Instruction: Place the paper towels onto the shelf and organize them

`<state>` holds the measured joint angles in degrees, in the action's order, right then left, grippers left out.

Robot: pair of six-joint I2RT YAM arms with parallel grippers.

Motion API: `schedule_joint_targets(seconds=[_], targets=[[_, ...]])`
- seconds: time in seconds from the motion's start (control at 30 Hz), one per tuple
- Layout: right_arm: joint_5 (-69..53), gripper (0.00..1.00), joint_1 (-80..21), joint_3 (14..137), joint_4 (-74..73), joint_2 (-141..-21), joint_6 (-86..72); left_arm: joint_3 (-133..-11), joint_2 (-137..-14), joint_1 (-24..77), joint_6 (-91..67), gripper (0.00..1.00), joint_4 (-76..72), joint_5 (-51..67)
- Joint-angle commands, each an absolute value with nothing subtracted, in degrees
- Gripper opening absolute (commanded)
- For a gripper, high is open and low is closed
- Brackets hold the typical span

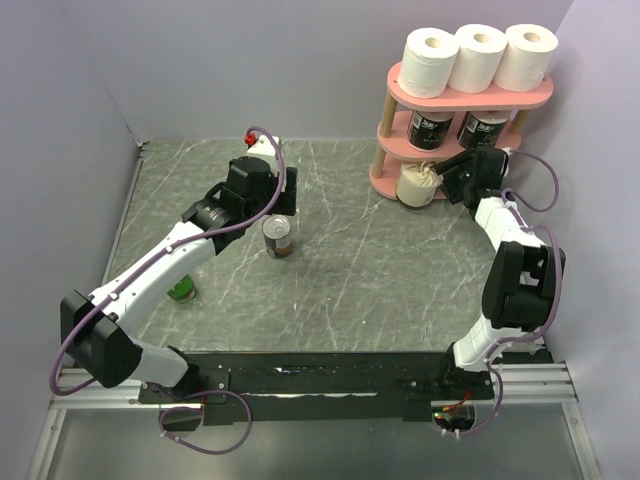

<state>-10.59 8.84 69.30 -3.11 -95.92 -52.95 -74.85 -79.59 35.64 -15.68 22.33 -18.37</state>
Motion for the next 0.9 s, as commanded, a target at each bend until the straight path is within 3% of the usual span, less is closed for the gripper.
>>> schedule_joint_targets(seconds=[0.0,0.1,0.2,0.3,0.57,0.87], targets=[[-10.11,0.69,9.32,68.91,-4.03,-90.88,-50.37,-75.67,-78.13,35.95,-14.76,0.96,21.71,-18.99],[-9.67,0.65,9.40,68.56,-6.49,-89.74,-49.66,-75.59,-77.78,36.03,-14.68,0.96,21.71,-19.07],[-9.49,0.39,9.41,65.05,-5.81,-87.81,-49.66,-75.67,-77.78,35.95,-14.68,0.96,21.80,-19.16],[-10.02,0.29,9.32,60.83,-2.56,-86.92,-49.22,-75.67,-77.70,36.04,-14.68,0.96,21.80,-19.25],[-14.59,0.30,9.23,54.94,12.98,-92.02,-52.55,-75.67,-77.52,36.39,-14.59,0.96,21.80,-19.60],[-15.56,0.32,8.88,59.58,17.75,-99.75,-54.40,-75.76,-77.78,36.56,-14.41,0.96,21.88,-19.95]])
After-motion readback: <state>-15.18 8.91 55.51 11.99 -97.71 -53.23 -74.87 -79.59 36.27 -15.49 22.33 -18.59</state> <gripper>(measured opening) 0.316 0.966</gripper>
